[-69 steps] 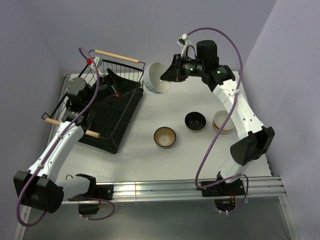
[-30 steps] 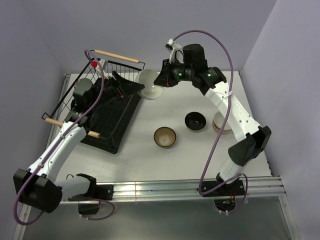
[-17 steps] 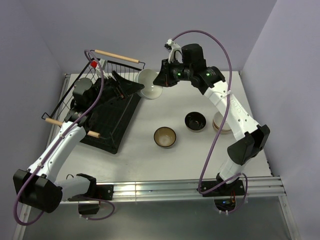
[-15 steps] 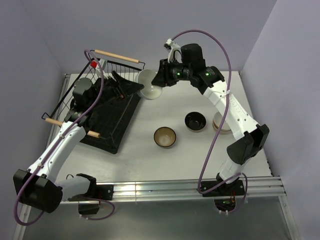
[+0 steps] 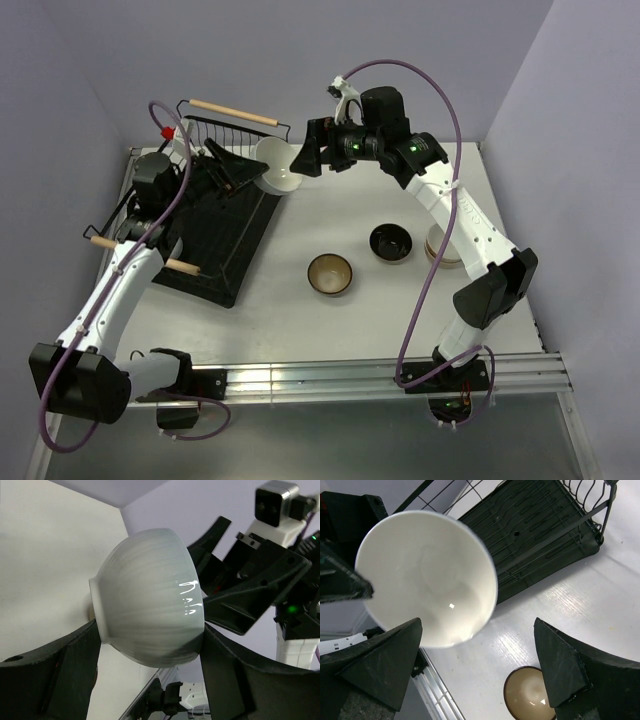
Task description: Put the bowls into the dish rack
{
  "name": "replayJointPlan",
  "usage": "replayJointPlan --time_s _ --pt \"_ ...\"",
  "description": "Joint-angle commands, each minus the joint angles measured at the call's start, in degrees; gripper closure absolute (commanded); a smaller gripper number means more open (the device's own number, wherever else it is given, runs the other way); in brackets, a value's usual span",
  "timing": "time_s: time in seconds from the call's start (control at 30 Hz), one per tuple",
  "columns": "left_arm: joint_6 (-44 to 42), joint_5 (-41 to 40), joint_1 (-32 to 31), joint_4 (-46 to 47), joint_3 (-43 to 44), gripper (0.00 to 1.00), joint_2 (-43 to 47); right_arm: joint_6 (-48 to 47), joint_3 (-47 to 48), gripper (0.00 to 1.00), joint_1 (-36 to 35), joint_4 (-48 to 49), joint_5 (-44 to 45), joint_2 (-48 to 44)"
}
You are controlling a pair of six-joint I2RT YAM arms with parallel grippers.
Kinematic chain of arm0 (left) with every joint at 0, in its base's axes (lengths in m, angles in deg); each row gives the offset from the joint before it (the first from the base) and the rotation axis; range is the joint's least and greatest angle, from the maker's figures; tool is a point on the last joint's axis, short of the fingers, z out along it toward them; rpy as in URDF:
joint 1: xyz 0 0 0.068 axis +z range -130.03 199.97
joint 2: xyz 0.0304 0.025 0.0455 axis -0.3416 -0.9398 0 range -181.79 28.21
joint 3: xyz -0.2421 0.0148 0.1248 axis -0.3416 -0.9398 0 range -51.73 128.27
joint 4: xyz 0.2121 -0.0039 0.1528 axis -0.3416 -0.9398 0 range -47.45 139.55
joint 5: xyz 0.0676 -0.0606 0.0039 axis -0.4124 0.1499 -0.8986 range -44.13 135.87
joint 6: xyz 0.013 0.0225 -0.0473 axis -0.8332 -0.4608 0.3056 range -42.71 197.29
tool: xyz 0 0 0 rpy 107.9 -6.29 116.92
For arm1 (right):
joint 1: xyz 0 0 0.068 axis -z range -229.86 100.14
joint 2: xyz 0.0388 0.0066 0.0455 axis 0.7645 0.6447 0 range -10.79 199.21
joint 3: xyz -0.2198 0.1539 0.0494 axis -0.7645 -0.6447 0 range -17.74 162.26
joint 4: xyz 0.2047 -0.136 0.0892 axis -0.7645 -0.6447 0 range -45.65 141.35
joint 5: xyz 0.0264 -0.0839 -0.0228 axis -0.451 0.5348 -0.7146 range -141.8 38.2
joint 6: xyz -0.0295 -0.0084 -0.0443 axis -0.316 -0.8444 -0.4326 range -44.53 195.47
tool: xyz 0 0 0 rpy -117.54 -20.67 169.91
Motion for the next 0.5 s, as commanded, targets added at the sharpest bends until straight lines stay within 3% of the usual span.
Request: replayJointPlan --time_s 0.0,0.33,0.47 --pt "-1.1 -0.1 2.7 0.1 3.4 1.00 1.6 0.8 2.2 0.00 0.8 2.6 -0.7 -1.2" --pt "-20.1 -6.1 12.3 -23.2 16.1 1.00 0.6 1.2 -1.4 0.00 4.2 3.2 -0.9 -3.7" --pt "-31.3 -14.5 12.6 -31.6 20.5 1.00 -0.1 0.8 -1.5 0.00 4.5 2.6 -0.3 -3.8"
